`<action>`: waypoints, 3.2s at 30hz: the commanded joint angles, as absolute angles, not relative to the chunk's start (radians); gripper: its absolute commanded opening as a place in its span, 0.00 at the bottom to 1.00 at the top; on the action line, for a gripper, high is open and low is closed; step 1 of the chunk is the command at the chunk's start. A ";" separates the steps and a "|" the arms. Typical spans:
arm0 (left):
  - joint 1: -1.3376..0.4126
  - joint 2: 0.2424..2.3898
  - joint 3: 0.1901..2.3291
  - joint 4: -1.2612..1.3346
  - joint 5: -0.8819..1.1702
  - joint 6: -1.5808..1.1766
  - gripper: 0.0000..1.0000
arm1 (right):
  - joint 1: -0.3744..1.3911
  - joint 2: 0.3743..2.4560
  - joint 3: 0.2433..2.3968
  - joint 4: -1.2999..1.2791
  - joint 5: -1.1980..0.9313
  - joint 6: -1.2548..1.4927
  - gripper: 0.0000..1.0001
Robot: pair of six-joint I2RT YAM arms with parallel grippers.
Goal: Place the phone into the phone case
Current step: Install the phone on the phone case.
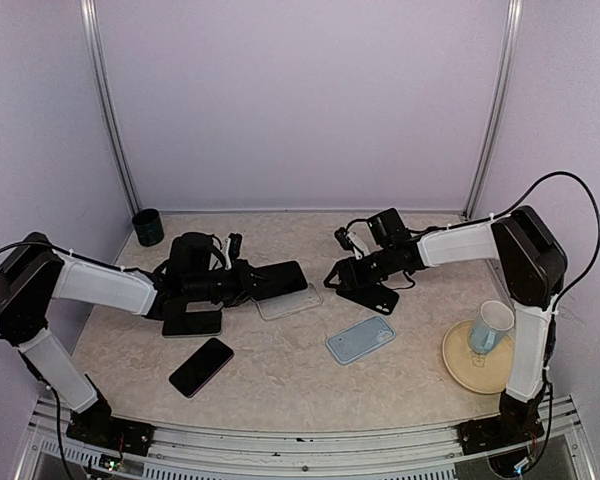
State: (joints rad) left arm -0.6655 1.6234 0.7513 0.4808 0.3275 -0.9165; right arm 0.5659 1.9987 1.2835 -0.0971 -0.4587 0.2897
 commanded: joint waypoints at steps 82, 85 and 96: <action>-0.560 2.121 0.955 0.690 0.691 -1.285 0.00 | 0.623 2.225 1.405 -0.002 -0.772 0.411 1.00; -0.560 2.128 0.956 0.697 0.693 -1.303 0.00 | 0.631 2.228 1.406 -0.003 -0.772 0.410 1.00; -0.560 2.143 0.937 0.709 0.648 -1.342 0.00 | 0.655 2.224 1.399 -0.003 -0.778 0.414 1.00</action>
